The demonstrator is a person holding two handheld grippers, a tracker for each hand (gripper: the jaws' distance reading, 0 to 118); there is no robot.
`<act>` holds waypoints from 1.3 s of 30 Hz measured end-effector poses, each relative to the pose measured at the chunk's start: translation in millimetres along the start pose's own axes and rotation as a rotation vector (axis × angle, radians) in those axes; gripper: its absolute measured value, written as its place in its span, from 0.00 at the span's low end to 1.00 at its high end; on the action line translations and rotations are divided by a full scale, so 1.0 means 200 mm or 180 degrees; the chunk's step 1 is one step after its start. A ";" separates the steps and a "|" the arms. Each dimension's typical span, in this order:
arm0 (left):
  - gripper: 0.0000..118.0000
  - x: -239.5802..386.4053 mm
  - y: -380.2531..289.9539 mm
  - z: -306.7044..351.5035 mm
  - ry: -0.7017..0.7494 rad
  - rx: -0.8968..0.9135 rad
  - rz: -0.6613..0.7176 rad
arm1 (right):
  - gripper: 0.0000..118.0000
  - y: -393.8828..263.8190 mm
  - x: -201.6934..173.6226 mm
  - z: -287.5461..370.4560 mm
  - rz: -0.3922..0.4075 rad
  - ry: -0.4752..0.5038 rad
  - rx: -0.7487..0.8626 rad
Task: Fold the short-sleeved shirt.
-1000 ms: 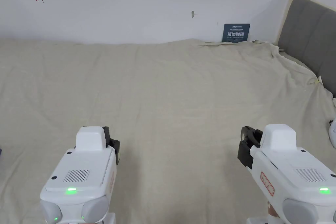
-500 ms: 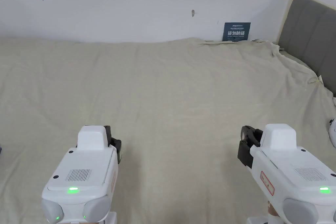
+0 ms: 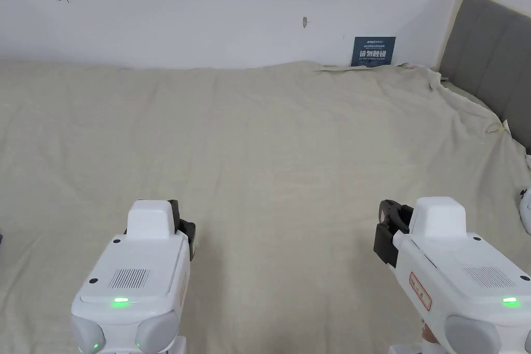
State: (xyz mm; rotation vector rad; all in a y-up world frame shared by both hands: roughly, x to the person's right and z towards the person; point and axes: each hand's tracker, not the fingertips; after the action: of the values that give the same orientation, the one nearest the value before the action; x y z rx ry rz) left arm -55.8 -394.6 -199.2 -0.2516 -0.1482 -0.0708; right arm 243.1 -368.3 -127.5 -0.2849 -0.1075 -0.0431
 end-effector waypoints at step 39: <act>0.00 -0.01 0.01 0.01 0.0020 0.0012 0.0020 | 0.00 0.01 -0.02 0.01 0.0013 0.0020 0.0024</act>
State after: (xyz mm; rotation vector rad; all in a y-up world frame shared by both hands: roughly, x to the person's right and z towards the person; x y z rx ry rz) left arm -57.9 -392.9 -198.7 -0.2481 -0.1413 -0.0651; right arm 239.9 -365.7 -126.4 -0.2774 -0.1010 -0.0396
